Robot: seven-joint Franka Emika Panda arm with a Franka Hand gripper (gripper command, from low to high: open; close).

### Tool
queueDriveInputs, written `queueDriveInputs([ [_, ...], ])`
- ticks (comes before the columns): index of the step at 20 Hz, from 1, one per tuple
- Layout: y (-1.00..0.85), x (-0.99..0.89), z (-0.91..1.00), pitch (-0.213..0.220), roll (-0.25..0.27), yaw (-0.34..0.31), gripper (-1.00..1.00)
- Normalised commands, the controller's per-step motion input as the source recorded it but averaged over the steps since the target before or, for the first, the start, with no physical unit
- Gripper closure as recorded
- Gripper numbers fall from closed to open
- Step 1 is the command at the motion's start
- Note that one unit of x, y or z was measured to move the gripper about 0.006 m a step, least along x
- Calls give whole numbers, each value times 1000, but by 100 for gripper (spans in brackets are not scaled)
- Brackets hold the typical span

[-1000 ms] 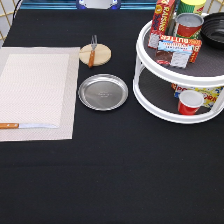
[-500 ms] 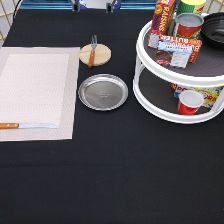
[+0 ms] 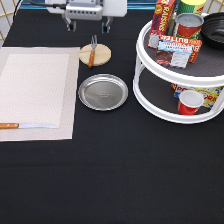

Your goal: Arrange plate and fork

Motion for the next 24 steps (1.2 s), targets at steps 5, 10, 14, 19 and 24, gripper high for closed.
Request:
queueDriveInputs([
  [5, 66, 642, -310, 25, -12, 15, -100],
  [10, 17, 473, -383, 15, 2, 25, -100],
  [14, 80, 285, -391, 0, 17, 30, -100],
  [19, 177, 270, -345, 0, 29, 33, -100],
  [24, 79, 165, -393, 0, 60, 33, -100],
])
